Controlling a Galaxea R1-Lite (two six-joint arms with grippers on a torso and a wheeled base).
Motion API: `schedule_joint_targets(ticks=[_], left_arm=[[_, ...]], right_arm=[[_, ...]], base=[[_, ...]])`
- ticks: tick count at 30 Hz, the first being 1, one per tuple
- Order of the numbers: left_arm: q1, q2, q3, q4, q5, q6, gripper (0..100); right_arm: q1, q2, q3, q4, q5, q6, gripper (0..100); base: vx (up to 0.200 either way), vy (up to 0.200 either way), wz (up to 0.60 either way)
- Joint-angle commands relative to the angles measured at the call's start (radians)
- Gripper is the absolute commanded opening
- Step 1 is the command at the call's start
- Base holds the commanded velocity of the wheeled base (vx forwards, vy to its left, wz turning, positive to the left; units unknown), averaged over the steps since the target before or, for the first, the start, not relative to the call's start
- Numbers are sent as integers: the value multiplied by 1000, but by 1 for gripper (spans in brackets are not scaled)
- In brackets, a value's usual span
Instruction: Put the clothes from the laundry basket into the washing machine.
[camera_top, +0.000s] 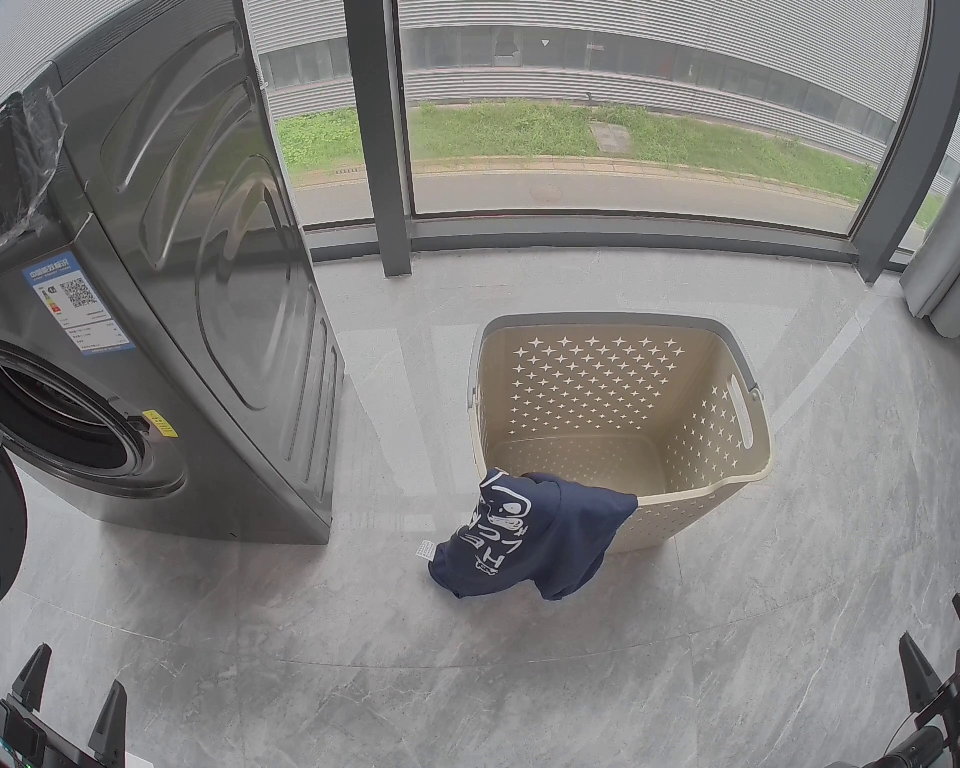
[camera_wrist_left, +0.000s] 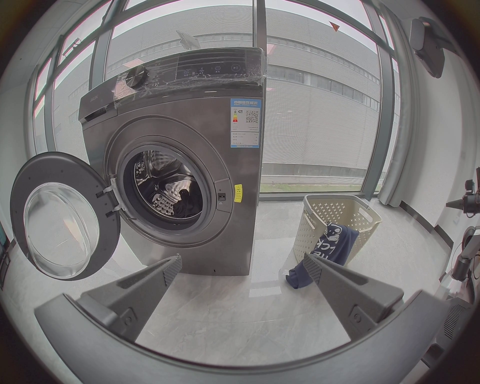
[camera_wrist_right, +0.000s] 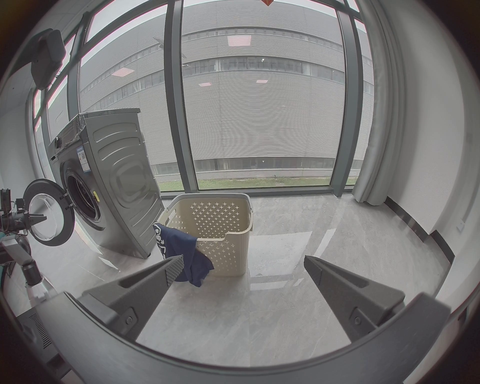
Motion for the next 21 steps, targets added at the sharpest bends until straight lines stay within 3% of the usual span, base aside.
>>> schedule_joint_targets(ticks=[1,5,8,9,10,13,17,21], left_arm=[[0,-15,18,0,0,2,100],[0,-15,18,0,0,0,100],[0,-15,18,0,0,0,100],[0,-15,18,0,0,0,100],[0,-15,18,0,0,-1,100],[0,-15,18,0,0,-1,100],[0,-15,18,0,-2,-3,100],[0,-15,18,0,-2,-3,100]], right_arm=[[3,99,-24,-12,35,0,100],[3,242,-45,-66,108,0,100],[7,432,-47,-216,174,5,100],[7,432,-47,-216,174,5,100],[27,532,-47,-303,187,9,100],[110,653,-42,-411,184,19,100],[217,731,-47,-451,173,22,100],[254,794,-68,-475,173,46,100]], base=[[0,0,0],[0,0,0],[0,0,0],[0,0,0],[0,0,0],[0,0,0],[0,0,0],[0,0,0]])
